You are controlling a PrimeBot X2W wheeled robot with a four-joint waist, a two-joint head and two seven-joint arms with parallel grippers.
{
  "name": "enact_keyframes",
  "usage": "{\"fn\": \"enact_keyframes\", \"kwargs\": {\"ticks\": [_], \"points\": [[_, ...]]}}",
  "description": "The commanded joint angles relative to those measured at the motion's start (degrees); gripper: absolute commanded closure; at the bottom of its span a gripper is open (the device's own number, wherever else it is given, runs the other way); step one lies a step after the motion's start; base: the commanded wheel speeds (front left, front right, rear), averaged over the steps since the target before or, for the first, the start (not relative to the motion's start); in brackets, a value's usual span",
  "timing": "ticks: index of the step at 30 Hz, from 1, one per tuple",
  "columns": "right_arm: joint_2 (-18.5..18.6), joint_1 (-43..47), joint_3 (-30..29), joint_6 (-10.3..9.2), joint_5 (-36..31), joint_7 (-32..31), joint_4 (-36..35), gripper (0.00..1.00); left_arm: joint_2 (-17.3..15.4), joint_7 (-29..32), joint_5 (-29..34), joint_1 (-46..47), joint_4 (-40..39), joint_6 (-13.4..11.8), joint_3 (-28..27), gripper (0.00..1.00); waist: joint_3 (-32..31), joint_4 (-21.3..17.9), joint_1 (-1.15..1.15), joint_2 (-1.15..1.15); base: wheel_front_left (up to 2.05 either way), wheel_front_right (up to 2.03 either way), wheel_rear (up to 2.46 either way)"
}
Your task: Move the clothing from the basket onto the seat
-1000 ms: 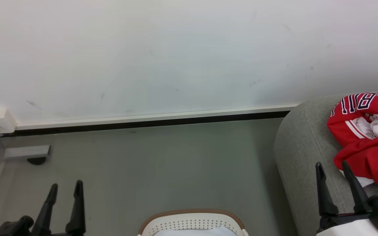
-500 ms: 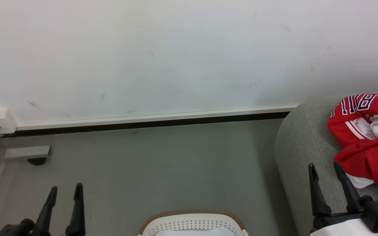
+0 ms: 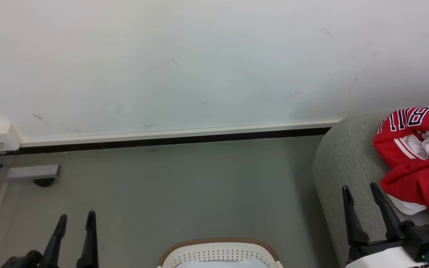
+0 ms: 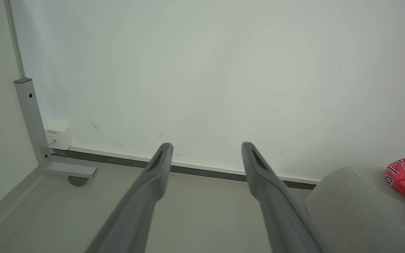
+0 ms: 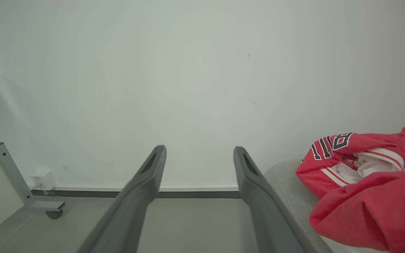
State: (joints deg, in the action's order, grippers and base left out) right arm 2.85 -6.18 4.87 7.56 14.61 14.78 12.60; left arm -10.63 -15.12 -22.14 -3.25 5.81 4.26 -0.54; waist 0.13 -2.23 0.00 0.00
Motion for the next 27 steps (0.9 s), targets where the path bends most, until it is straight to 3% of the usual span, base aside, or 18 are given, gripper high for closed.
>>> {"fn": "enact_keyframes", "kwargs": {"ticks": [1, 8, 9, 13, 27], "points": [[-0.02, -0.75, 0.03, -0.15, 0.55, 0.4, 0.07, 0.0, 0.11, -0.03, 0.67, 0.56, 0.29, 0.32, -0.3, 0.0, 0.03, 0.03, 0.0, 0.0, 0.0, 0.0, 0.0], [-0.02, -0.85, 0.43, -0.15, 0.9, 0.33, 0.51, 0.0, 0.28, -0.04, 1.01, 0.79, 0.86, 0.81, -0.63, 0.0, 0.14, 0.18, 0.0, 0.0, 0.0, 0.0, 0.0], [0.0, -0.39, 0.42, 0.0, 0.18, 0.18, 0.38, 1.0, 0.42, 0.03, 0.52, 0.53, 0.87, 0.79, -0.52, 1.0, 0.15, 0.19, 0.0, 0.0, 0.0, 0.0, 0.0], [-0.04, 1.1, 0.46, 0.0, 0.78, -0.1, 1.92, 1.0, 1.45, 0.29, -0.14, -0.08, 2.76, 0.78, -0.2, 1.0, 0.15, 0.21, 0.0, 0.0, 0.0, 0.0, 0.0], [0.49, 0.67, -1.18, -0.02, 15.72, -3.6, 1.86, 1.0, 2.59, 4.35, -13.17, 1.95, 3.64, 1.07, -1.41, 1.0, 0.11, 0.44, 0.0, 0.0, 0.0, 0.0, 0.0]]}}
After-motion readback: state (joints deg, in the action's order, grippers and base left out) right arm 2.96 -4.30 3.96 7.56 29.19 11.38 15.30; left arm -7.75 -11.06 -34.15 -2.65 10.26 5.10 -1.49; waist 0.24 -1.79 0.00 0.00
